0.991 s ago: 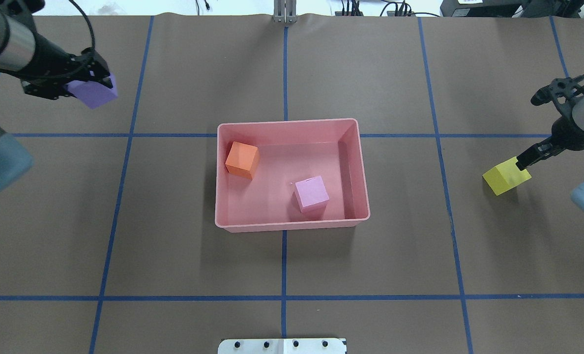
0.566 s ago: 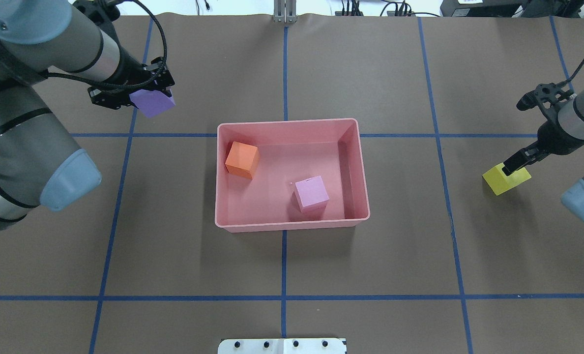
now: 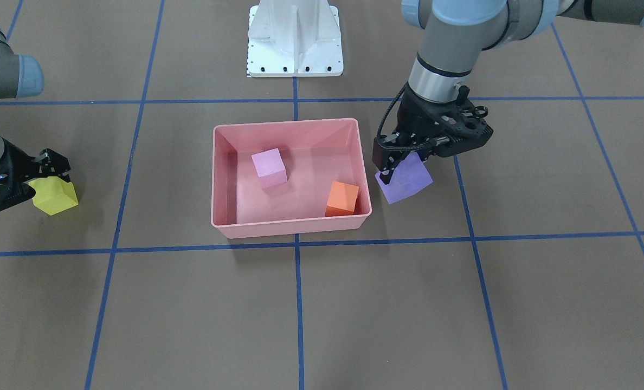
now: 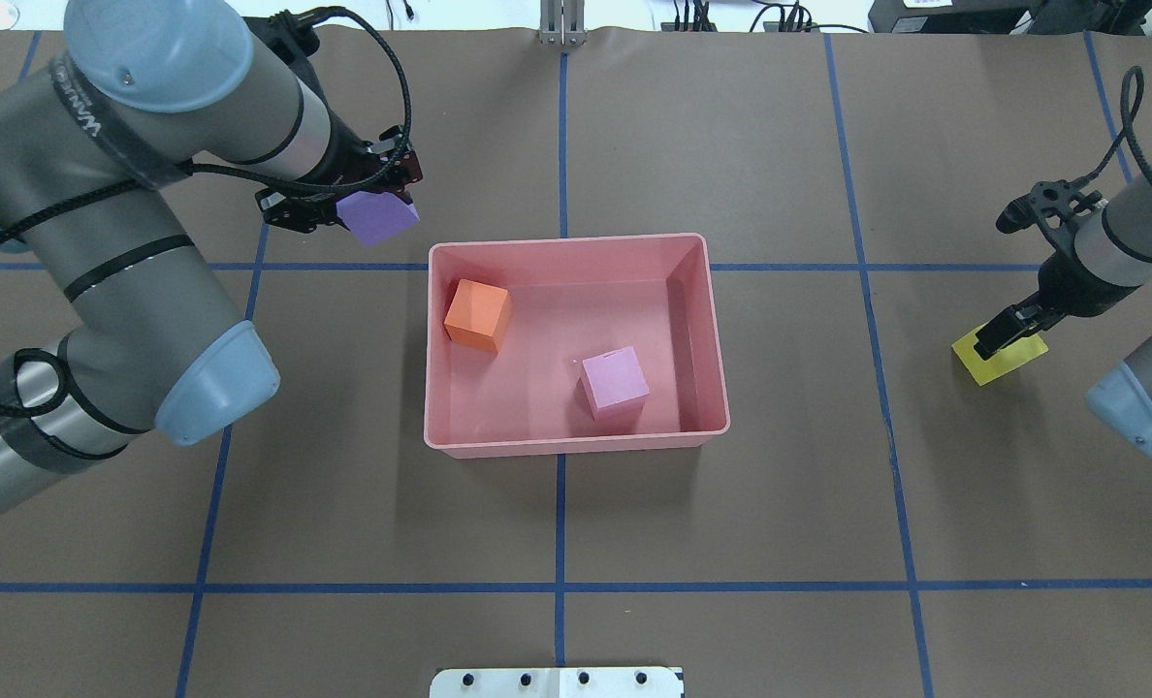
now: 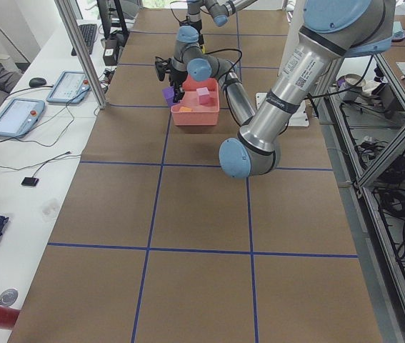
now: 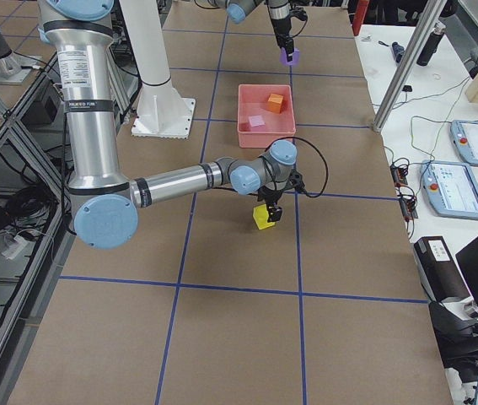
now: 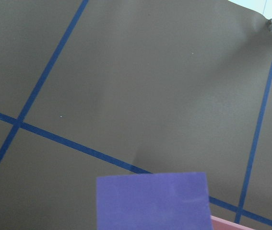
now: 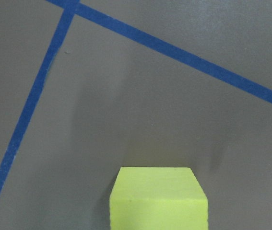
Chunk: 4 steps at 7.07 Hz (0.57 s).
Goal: Place blocks into pink bin with both arms
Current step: 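Carry the purple cube into the bin while the right gripper grasps the yellow cube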
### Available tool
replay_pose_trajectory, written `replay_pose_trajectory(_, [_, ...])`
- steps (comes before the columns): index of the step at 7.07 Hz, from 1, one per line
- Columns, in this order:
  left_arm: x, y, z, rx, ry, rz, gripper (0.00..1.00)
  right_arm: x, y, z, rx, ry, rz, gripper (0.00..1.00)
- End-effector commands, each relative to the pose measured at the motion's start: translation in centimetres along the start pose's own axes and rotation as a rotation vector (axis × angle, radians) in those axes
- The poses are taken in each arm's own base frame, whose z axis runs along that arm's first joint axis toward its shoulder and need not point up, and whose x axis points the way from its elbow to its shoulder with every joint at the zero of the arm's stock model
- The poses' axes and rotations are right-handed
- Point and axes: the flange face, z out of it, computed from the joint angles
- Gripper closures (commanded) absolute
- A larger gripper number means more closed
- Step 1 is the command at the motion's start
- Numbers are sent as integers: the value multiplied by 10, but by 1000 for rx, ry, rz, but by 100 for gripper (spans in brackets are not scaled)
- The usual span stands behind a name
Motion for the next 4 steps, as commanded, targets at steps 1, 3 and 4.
replay_pose_trajectory(1, [49, 39, -3, -11, 21, -34, 100, 1, -1, 8, -15, 2, 3, 1])
replay_pose_trajectory(3, [104, 104, 16, -32, 31, -61, 100, 3, -1, 11, -20, 3, 7, 1])
replay_pose_trajectory(4, [134, 146, 18, -61, 42, -36, 100, 6, 0, 15, -27, 5, 11, 1])
